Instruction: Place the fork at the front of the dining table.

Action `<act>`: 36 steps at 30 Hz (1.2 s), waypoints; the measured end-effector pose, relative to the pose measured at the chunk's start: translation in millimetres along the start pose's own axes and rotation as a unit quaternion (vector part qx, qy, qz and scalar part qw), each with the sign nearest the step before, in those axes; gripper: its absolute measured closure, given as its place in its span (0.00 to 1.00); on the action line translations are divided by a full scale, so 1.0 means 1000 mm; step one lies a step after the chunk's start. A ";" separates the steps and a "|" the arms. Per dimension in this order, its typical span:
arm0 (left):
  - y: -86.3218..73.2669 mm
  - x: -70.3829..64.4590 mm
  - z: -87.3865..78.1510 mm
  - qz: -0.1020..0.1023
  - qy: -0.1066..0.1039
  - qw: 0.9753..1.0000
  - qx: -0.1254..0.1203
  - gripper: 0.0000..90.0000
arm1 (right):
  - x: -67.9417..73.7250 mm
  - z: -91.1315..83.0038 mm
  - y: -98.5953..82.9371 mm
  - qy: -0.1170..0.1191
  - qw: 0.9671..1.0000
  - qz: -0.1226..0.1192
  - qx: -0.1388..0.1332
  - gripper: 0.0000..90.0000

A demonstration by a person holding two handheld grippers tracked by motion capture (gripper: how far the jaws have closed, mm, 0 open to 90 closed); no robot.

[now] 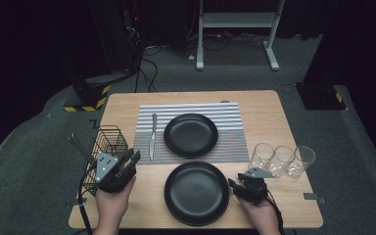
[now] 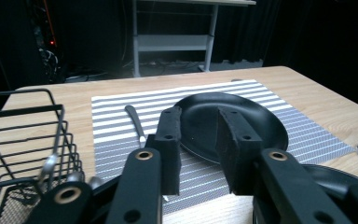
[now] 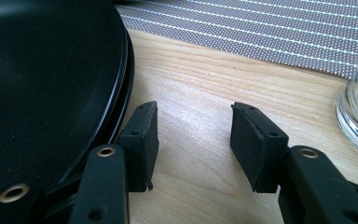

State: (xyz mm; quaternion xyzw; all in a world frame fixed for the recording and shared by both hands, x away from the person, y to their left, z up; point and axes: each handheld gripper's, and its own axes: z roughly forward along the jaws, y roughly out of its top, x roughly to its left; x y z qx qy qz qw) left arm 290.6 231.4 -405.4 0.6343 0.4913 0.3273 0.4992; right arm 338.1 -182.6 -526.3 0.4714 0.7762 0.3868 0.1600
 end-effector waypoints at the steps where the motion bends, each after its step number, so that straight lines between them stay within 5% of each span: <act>1: 0.000 0.001 -0.001 0.001 0.000 1.000 0.000 0.77 | 0.000 0.000 0.000 0.000 1.000 0.000 0.000 0.57; 7: 0.001 0.008 -0.010 0.005 0.014 1.000 -0.007 0.86 | 0.000 0.000 0.000 -0.001 1.000 -0.001 0.000 0.57; 19: 0.002 0.028 -0.025 -0.011 0.046 0.999 -0.020 0.88 | 0.000 0.000 0.000 -0.002 1.000 0.000 0.000 0.57; 36: 0.001 0.044 -0.025 -0.019 0.063 0.998 -0.005 0.68 | 0.000 0.000 0.000 -0.002 1.000 -0.001 0.000 0.57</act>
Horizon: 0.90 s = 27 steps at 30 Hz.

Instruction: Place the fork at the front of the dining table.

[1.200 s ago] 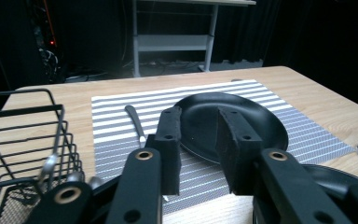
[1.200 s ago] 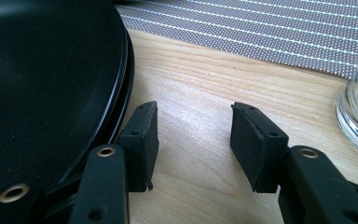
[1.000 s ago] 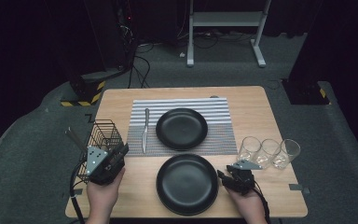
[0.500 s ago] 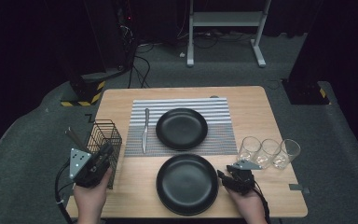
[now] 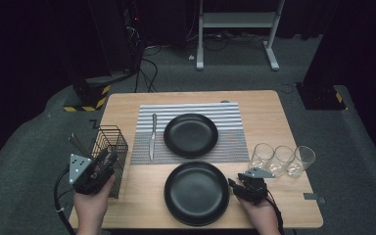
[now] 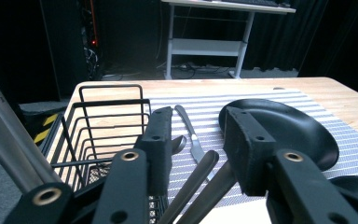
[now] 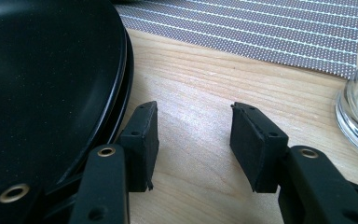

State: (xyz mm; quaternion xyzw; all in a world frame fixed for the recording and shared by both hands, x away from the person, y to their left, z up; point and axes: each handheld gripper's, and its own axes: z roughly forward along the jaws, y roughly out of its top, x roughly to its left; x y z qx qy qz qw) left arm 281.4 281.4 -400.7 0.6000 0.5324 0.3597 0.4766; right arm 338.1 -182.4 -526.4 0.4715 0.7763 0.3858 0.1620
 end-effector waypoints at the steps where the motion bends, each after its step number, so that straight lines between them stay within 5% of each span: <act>1: 0.000 -0.001 0.000 0.003 0.003 1.000 0.000 0.66 | 0.000 0.000 0.000 0.000 1.000 0.001 0.000 0.57; 15: -0.002 0.009 0.002 -0.012 -0.006 1.000 0.006 0.61 | 0.000 0.000 0.000 0.000 1.000 0.000 0.000 0.57; 27: -0.001 0.011 0.000 -0.007 0.014 1.000 0.004 0.62 | 0.000 0.000 0.000 -0.001 1.000 0.001 0.000 0.57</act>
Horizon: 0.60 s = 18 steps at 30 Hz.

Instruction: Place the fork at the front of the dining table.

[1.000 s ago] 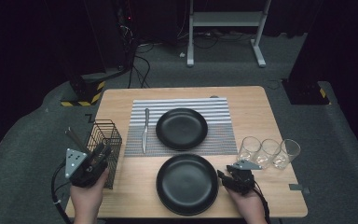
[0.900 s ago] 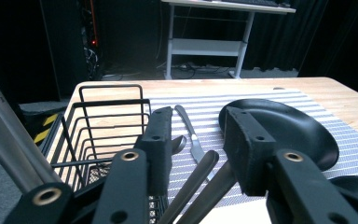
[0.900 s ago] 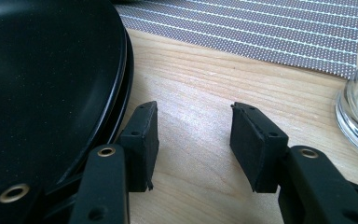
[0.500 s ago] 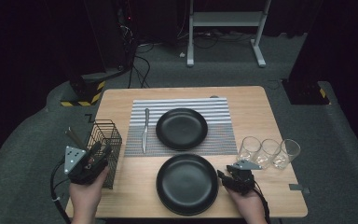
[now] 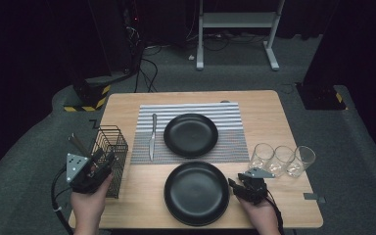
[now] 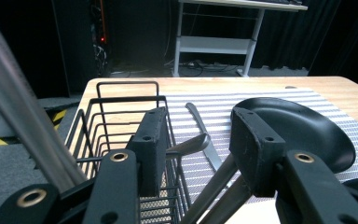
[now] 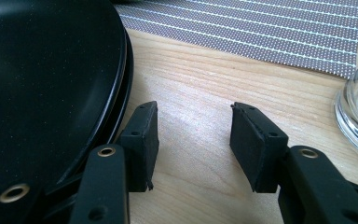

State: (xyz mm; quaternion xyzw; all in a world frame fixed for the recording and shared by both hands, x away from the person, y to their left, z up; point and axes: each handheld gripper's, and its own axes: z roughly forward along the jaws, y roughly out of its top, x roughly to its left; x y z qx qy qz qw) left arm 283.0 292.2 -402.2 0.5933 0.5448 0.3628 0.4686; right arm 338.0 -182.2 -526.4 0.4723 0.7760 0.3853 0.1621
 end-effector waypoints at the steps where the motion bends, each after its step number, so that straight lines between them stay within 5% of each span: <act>1: 0.000 0.000 -0.001 -0.002 -0.005 1.000 0.000 0.62 | 0.000 0.000 0.000 0.000 1.000 0.000 0.000 0.57; 5: 0.001 -0.002 -0.004 -0.010 -0.022 1.000 -0.006 0.62 | 0.000 0.000 0.000 0.000 1.000 -0.001 0.000 0.57; 10: 0.002 -0.016 -0.009 0.011 -0.035 0.999 -0.014 0.61 | 0.000 0.000 0.000 -0.001 1.000 -0.002 0.000 0.57; 18: -0.005 -0.028 -0.008 0.039 -0.028 0.999 -0.006 0.84 | 0.000 0.000 0.000 0.000 1.000 0.000 0.000 0.57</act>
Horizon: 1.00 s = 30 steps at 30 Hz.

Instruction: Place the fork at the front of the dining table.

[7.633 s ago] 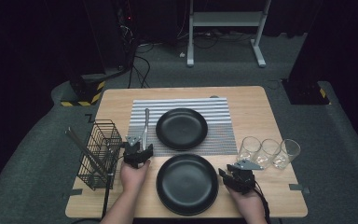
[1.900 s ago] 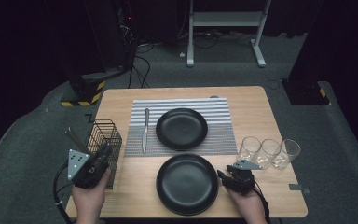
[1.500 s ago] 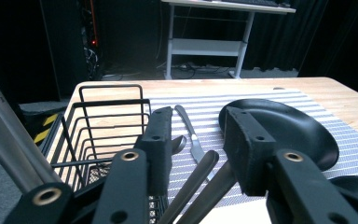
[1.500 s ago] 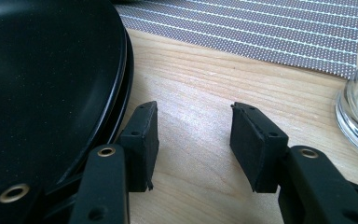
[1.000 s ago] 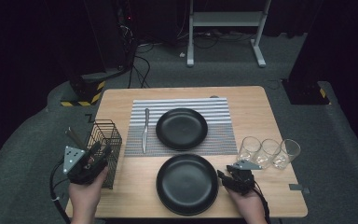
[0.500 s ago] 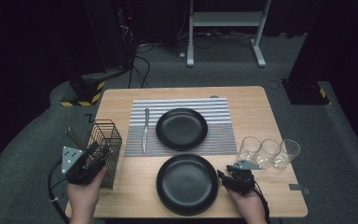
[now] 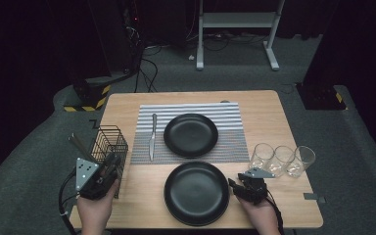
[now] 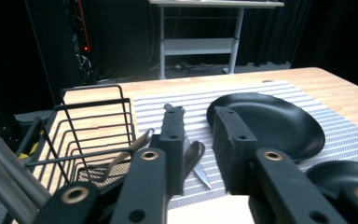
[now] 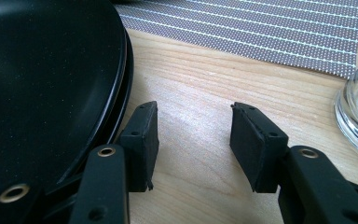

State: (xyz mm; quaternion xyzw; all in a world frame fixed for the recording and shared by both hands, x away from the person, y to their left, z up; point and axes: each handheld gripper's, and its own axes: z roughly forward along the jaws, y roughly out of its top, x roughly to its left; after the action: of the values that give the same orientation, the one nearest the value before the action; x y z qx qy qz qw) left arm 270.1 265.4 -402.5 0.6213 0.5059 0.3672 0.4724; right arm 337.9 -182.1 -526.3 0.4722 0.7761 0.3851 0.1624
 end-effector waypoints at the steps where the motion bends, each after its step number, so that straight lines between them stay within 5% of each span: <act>1: -0.002 -0.001 0.001 0.004 0.005 1.000 0.002 0.85 | 0.000 0.000 0.000 0.000 1.000 0.000 0.000 0.57; 21: -0.003 -0.009 0.000 0.051 0.049 0.997 0.004 0.92 | 0.000 0.000 0.000 -0.001 1.000 -0.001 -0.001 0.57; 30: 0.000 -0.005 -0.004 0.046 0.048 0.998 0.001 0.92 | 0.000 0.000 0.000 -0.001 1.000 -0.001 0.000 0.57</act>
State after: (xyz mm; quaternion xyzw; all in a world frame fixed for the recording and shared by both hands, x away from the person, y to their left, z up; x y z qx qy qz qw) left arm 265.5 261.1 -401.2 0.6261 0.4997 0.4173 0.4292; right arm 338.2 -182.0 -526.4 0.4714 0.7765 0.3848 0.1635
